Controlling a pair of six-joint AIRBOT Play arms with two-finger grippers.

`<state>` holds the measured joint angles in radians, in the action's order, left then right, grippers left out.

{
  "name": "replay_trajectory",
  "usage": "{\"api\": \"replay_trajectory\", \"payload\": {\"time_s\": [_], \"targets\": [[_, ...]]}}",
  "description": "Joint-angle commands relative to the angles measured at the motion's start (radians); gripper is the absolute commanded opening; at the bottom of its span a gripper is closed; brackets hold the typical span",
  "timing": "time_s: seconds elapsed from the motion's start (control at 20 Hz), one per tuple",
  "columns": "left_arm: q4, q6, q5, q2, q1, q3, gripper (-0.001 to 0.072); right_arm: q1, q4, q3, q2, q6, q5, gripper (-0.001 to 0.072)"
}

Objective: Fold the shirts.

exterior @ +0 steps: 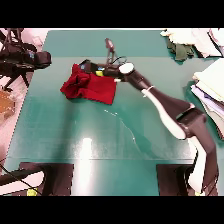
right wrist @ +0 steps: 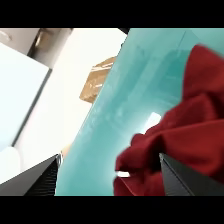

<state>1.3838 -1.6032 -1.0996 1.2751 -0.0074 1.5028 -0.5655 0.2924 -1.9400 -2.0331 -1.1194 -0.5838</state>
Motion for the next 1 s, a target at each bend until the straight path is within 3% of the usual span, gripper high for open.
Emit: {"api": "replay_trajectory", "payload": {"time_s": [0.0, 0.1, 0.2, 0.25, 0.3, 0.35, 0.5, 0.7, 0.95], "targets": [[-0.022, 0.023, 0.021, 0.0, 0.0, -0.066, 0.0032, 0.126, 0.142, 0.14, 0.135, -0.065, -0.165, 0.068], [-0.084, 0.104, 0.021, 0.001, 0.0, -0.101, 0.0032, 0.19, 0.24, 0.253, 0.195, -0.15, -0.216, 0.068], [-0.178, 0.264, 0.049, 0.034, -0.006, -0.128, 0.0033, 0.235, 0.248, 0.345, 0.217, -0.167, -0.275, 0.0681], [-0.182, 0.367, 0.074, 0.067, -0.021, -0.13, 0.0103, 0.247, 0.23, 0.371, 0.219, -0.165, -0.314, 0.068], [-0.181, 0.437, 0.101, 0.104, -0.041, -0.13, 0.0526, 0.248, 0.222, 0.39, 0.221, -0.163, -0.35, 0.068], [-0.18, 0.477, 0.139, 0.143, -0.064, -0.13, 0.072, 0.237, 0.225, 0.4, 0.224, -0.159, -0.377, 0.0681], [-0.179, 0.539, 0.225, 0.243, -0.114, -0.129, 0.072, 0.192, 0.227, 0.401, 0.24, -0.15, -0.391, 0.068], [-0.142, 0.662, 0.216, 0.291, -0.138, -0.127, 0.072, 0.172, 0.226, 0.401, 0.274, -0.136, -0.373, 0.068], [0.005, 0.672, 0.299, 0.303, -0.138, -0.123, 0.072, 0.193, 0.227, 0.401, 0.309, -0.125, -0.37, 0.068]]}}
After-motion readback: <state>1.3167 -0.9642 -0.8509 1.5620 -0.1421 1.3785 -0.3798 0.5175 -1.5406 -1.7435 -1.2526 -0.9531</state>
